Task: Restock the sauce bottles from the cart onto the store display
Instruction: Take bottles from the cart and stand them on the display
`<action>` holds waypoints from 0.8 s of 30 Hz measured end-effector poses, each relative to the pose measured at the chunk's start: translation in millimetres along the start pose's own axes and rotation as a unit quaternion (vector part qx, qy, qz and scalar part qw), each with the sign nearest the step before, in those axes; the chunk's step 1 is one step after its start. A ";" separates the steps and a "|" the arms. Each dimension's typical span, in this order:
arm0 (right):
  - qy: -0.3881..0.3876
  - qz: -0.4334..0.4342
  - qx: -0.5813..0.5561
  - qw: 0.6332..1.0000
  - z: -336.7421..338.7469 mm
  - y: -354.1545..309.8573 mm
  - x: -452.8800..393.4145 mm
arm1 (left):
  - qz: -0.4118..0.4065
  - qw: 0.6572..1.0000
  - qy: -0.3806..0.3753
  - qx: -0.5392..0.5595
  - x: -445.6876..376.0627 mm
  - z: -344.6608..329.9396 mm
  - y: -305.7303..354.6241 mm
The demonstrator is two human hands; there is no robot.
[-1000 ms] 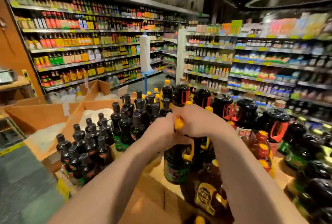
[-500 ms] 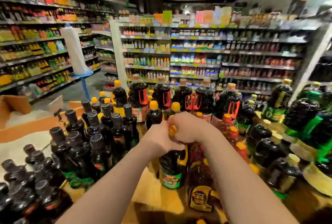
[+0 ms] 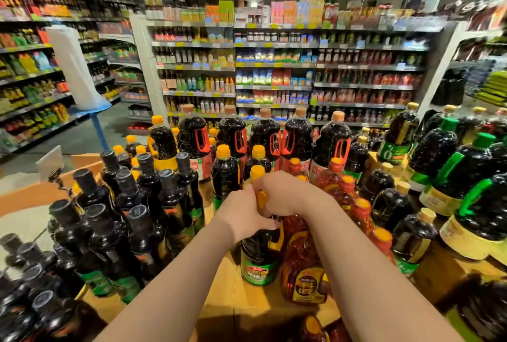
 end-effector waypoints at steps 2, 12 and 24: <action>-0.007 -0.004 0.005 1.000 -3.2 -1.2 -1.1 | 0.005 1.000 -0.002 0.003 4.7 0.9 -0.2; 0.093 -0.003 0.035 0.995 -8.7 -0.6 9.1 | 0.078 0.996 0.033 -0.027 28.2 -4.9 -0.7; 0.196 0.124 -0.049 0.971 -5.8 -67.5 71.3 | 0.091 0.973 0.158 -0.141 116.7 21.1 3.7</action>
Point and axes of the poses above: each hand's wrist, its own x-axis away from the middle knuckle, its own z-axis out of the back of the hand, y = z × x, the point moved 5 cm from there along -x, towards the middle knuckle, and after that the axes turned 3 degrees about x, right-handed, at the moved point
